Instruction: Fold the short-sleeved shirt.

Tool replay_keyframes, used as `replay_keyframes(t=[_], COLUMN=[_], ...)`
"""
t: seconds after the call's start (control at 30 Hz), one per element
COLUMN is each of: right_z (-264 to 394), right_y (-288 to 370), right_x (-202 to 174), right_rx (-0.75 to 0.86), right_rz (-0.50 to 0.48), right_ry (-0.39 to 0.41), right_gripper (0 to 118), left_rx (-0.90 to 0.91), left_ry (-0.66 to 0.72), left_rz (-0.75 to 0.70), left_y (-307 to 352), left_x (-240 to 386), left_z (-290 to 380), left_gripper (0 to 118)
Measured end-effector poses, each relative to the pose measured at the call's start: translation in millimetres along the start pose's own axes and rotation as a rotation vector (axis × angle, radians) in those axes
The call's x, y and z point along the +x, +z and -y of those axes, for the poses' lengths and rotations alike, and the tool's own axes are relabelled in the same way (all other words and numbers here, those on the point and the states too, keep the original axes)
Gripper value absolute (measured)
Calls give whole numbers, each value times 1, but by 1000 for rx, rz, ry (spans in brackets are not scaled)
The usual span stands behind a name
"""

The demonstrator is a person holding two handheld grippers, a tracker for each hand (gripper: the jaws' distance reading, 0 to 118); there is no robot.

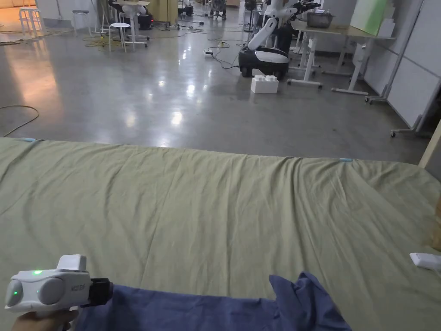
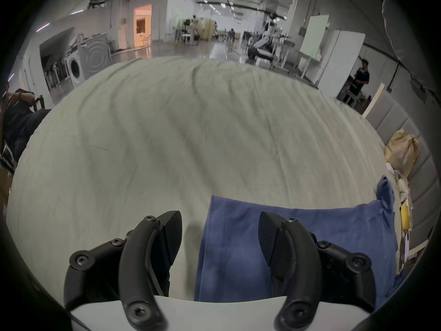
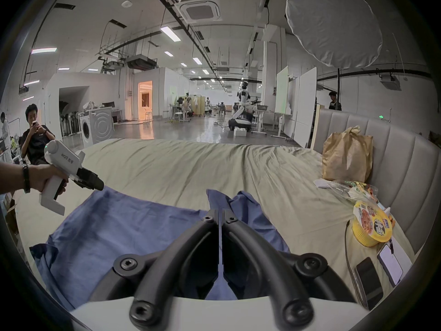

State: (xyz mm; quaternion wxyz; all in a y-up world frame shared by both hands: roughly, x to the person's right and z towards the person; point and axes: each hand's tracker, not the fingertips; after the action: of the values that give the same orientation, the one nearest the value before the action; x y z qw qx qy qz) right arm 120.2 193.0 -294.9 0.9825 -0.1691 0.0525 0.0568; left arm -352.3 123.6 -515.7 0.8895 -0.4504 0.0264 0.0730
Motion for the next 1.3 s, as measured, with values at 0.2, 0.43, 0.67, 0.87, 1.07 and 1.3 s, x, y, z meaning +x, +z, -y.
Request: replay_keyframes(t=[0.2,0.43,0.67,0.87,1.07,1.3], right_z=[10,23,18,5,21,27], right_y=[-4,-26,-101,-178,-229,-231], right_x=[9,28,84,111,115,115], right_rx=[-44,-174,-360,-508,-662,-642], right_rz=[25,63,78,11,-7,-32], right_ry=[11,-27,-102,-97,-69,-64], right_gripper=[3,4,48,79,63,4], left_rx=[-26,7,56,136,137,142], left_ry=[-85,-102,-163,-132,-119,-115], left_rz=[-73,-18,2,15,17,3], left_y=[-20,-12,7,49,68,77], left_x=[7,10,12,17,14,-6], left_z=[-2,4,17,28,41,46], left_gripper=[71,11,4,4,4,4])
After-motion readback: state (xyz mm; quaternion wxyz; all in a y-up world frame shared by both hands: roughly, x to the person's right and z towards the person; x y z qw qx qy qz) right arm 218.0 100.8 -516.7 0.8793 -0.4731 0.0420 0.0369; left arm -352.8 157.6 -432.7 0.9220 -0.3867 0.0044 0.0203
